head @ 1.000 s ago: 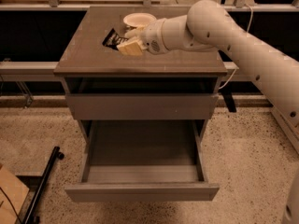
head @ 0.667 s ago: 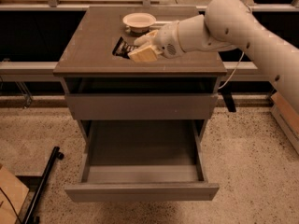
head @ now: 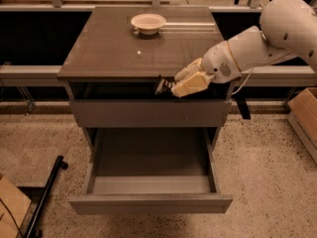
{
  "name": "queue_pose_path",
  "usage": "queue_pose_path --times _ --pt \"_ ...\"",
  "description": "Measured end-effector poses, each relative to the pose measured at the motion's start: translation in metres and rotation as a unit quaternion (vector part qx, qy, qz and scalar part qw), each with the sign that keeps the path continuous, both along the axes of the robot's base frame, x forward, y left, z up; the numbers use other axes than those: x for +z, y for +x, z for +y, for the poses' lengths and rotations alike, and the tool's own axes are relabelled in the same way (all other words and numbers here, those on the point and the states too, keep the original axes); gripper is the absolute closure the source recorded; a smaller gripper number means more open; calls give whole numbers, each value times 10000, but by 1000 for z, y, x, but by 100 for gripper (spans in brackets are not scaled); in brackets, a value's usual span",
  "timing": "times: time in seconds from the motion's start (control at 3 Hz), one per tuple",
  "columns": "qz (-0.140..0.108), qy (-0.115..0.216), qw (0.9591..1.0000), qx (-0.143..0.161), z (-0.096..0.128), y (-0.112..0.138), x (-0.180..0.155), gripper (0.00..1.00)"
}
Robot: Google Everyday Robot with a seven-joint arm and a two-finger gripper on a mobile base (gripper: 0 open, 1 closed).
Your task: Place rxbar chocolate into middle drawer
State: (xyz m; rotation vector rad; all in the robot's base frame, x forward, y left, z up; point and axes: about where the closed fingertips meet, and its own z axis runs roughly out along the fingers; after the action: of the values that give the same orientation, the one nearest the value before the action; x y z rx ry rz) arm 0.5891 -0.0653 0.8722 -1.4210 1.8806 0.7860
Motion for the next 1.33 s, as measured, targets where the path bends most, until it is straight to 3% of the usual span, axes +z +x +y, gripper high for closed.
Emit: queue_pose_path --times 0.33,0.67,1.0,1.33 --pt "249 -94 9994 217 -3 -17 -6 100" --pt "251 -97 9994 217 -3 -17 -7 100" --pt "461 -382 9981 142 0 -13 -28 100" --pt "649 -345 9972 -132 3 -25 -56 100"
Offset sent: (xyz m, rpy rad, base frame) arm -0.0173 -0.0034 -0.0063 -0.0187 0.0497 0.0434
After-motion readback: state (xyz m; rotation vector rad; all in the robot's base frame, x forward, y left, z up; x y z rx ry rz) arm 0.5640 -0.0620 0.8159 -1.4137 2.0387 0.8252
